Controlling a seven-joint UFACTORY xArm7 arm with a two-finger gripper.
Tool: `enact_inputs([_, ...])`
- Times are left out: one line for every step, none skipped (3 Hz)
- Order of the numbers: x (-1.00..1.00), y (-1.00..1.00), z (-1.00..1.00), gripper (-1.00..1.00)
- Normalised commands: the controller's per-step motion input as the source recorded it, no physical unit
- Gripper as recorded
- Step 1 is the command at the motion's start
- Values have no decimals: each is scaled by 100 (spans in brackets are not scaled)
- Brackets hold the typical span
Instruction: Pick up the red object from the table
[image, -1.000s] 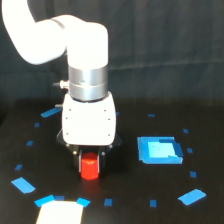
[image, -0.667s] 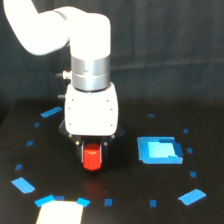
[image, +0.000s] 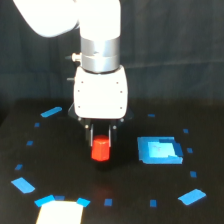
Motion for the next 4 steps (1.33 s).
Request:
enact_inputs([12,-4,100,-72])
enact_inputs([29,-28,100,-90])
enact_inputs([29,4,100,-100])
enact_inputs([-8,-7,19,-84])
